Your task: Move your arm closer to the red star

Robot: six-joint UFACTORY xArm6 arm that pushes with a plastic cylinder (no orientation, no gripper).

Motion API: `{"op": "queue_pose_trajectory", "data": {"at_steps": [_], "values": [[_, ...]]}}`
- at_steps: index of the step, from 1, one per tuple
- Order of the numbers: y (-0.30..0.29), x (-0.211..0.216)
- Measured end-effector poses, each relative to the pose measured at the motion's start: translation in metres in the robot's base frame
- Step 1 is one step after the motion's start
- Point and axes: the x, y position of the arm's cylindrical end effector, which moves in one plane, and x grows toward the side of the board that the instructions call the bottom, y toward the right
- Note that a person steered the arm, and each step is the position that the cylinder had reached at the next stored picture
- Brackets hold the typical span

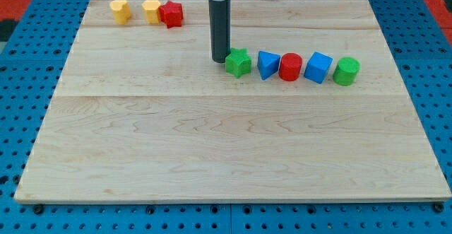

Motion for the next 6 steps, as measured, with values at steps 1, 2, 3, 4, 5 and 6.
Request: {"op": "queue_pose_trajectory", "data": {"at_steps": [1,2,3,4,5,6], "values": [[-0.019,0.000],[-0.064,-0.024],[-0.024,-0.085],[0.024,-0.127],[-0.020,-0.165],[-0.099,-0.166]]}}
